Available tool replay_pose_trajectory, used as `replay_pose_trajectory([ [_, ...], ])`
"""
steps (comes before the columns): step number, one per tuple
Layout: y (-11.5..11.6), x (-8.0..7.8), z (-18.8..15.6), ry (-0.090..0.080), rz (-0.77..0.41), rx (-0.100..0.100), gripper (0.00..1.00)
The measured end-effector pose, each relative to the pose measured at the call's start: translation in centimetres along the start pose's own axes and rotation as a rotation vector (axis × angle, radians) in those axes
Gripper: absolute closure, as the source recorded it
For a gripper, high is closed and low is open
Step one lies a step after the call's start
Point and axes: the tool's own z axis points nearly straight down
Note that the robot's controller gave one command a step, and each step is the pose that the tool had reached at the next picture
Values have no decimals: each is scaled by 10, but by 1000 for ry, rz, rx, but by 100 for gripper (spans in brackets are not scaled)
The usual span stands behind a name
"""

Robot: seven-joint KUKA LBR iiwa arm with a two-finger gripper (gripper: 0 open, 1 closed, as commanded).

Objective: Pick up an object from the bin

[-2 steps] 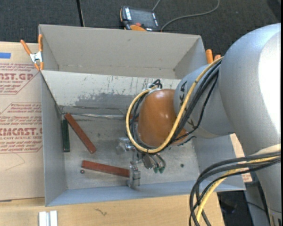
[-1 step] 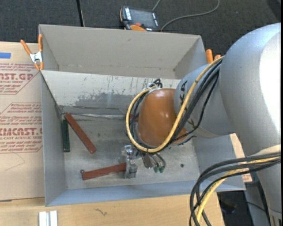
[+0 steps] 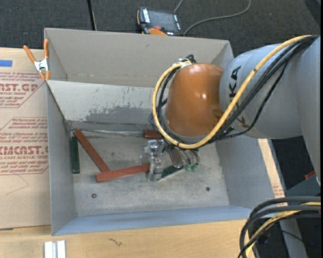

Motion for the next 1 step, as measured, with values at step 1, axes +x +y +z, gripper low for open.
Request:
replay_pose_trajectory([
  [1, -28, -3, -76, -1, 28, 2, 100],
])
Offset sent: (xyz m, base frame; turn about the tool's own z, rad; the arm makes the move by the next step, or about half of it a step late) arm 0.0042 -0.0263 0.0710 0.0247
